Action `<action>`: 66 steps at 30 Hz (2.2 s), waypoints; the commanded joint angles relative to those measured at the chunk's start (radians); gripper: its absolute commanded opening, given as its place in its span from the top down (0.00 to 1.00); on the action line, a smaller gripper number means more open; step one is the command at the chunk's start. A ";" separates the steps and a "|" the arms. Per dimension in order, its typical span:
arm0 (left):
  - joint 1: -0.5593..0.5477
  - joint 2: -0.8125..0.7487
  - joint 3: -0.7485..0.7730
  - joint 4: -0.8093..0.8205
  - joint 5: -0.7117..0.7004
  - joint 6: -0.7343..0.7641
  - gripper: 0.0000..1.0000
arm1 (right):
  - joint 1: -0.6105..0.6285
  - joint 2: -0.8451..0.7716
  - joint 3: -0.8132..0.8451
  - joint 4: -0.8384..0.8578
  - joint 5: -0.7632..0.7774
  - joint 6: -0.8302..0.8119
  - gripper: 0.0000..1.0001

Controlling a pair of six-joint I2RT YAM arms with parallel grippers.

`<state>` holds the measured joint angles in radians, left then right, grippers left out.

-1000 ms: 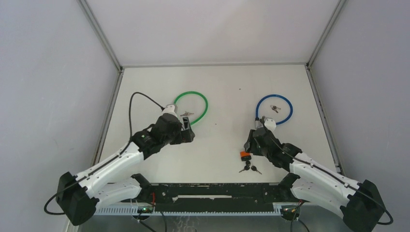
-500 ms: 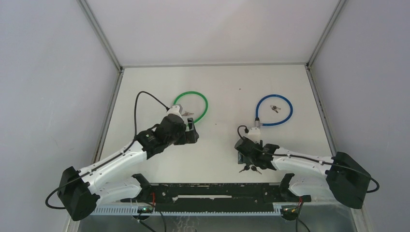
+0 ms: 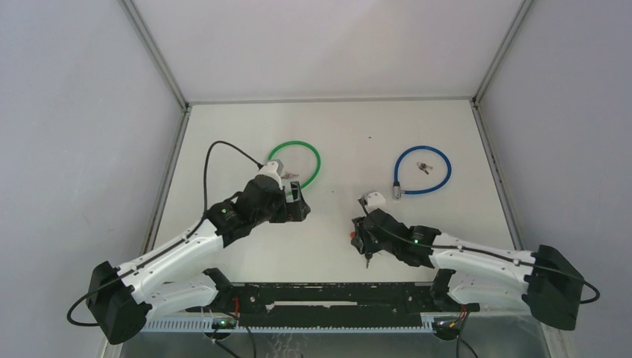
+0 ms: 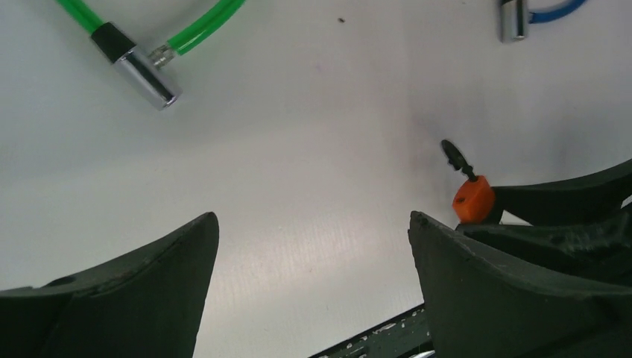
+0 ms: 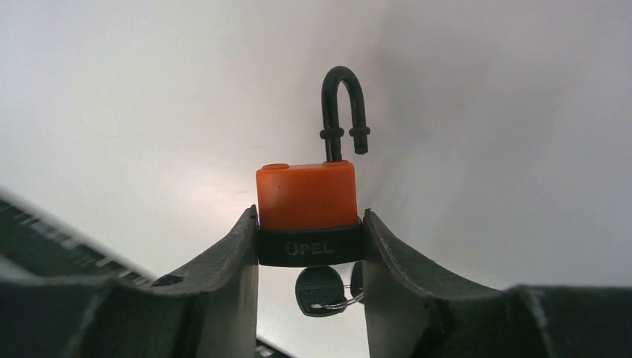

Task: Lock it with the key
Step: Pick up the lock from the center of the board, then lock the lock.

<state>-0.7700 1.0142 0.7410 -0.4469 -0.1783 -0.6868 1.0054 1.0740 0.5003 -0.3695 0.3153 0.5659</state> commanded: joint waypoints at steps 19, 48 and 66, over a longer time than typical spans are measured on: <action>0.043 -0.244 -0.049 0.298 0.747 0.419 0.04 | -0.356 -0.152 0.007 0.617 -1.341 -0.004 1.00; 0.043 -0.030 0.023 0.384 0.981 0.244 1.00 | -0.349 -0.168 0.055 0.423 -1.080 -0.125 1.00; 0.078 -0.040 0.075 0.505 0.785 0.095 1.00 | -0.273 -0.366 0.019 0.436 -0.611 -0.119 0.17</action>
<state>-0.7074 1.0168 0.7227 -0.0235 0.5713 -0.5880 0.8639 0.8196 0.5331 -0.0265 -0.1783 0.3332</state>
